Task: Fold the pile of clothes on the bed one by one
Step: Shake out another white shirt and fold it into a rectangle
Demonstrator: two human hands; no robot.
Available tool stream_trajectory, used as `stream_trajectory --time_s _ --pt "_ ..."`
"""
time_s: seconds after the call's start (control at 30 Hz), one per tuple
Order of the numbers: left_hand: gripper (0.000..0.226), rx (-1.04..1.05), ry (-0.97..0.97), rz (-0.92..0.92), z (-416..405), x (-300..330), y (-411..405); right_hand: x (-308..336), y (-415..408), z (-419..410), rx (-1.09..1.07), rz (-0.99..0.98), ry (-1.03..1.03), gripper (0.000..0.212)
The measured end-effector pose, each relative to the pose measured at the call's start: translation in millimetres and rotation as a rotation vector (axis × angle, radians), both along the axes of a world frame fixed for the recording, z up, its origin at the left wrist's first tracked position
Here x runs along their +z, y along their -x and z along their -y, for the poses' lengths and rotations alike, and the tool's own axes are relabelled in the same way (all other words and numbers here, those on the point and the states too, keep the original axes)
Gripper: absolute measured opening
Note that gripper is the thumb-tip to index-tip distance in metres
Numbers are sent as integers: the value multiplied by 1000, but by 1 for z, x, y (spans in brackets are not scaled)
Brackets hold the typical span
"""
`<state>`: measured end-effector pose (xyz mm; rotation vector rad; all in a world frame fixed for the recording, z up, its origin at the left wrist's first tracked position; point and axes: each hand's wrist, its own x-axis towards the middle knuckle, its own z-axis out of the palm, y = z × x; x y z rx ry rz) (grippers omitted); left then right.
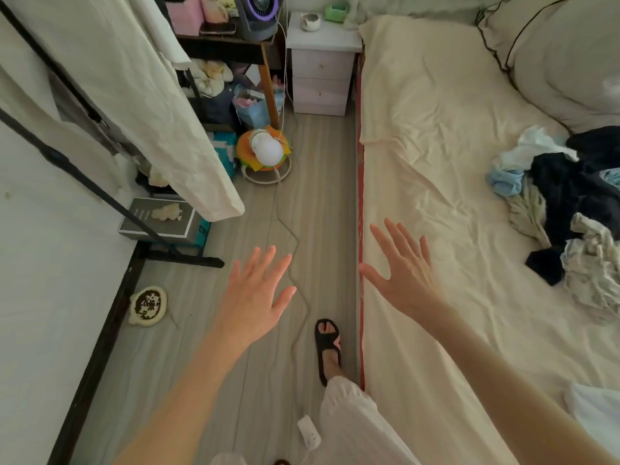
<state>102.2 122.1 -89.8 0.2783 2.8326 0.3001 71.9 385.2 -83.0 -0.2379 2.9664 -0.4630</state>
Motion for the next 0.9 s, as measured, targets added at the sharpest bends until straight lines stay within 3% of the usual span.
stream_trajectory --time_s 0.2,0.6,0.9 --pt "62 2 -2 -100 -40 24 119 22 119 -25 49 -66 -51 75" --pt "60 -35 -61 -134 -73 52 278 36 251 -66 -105 -65 6 74" --pt "60 -313 -77 -116 -111 29 474 15 375 -91 -356 -33 -3 71"
